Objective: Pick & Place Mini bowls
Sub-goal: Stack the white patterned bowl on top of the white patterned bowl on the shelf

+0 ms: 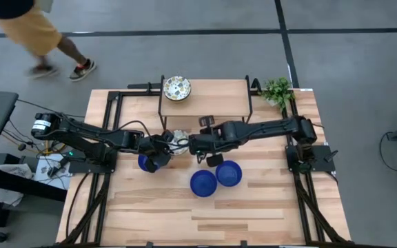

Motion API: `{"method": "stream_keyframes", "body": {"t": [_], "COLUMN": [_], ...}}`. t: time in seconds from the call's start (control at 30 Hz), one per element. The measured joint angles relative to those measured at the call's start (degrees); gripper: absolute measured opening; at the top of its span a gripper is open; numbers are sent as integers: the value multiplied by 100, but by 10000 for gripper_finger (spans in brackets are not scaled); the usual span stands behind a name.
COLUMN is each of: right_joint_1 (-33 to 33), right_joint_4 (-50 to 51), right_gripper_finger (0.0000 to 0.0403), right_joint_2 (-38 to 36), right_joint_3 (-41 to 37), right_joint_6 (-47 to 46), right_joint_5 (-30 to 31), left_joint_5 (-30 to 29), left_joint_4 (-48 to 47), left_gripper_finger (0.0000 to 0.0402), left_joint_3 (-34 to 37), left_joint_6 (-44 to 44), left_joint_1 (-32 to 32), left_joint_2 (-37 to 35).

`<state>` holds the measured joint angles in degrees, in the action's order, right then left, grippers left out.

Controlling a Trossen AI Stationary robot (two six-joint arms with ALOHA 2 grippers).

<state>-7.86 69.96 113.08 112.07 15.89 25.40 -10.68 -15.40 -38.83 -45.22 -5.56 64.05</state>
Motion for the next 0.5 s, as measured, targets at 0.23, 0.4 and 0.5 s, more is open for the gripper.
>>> {"method": "stream_keyframes", "body": {"t": [0.23, 0.4, 0.5], "right_joint_1": [24, 50, 15], "right_joint_4": [80, -364, -789], "right_gripper_finger": [108, 108, 108], "right_joint_2": [-743, -1527, -1993], "right_joint_3": [108, 108, 41], "right_joint_6": [-926, -1359, -1524], "right_joint_5": [-709, -739, -731], "left_joint_5": [2, 4, 2], "left_joint_4": [-13, -50, -33], "left_gripper_finger": [19, 17, 15], "left_joint_3": [2, -147, -408], "left_joint_6": [427, 778, 864], "left_joint_1": [0, -2, -2], "left_joint_2": [4, 4, 4]}}
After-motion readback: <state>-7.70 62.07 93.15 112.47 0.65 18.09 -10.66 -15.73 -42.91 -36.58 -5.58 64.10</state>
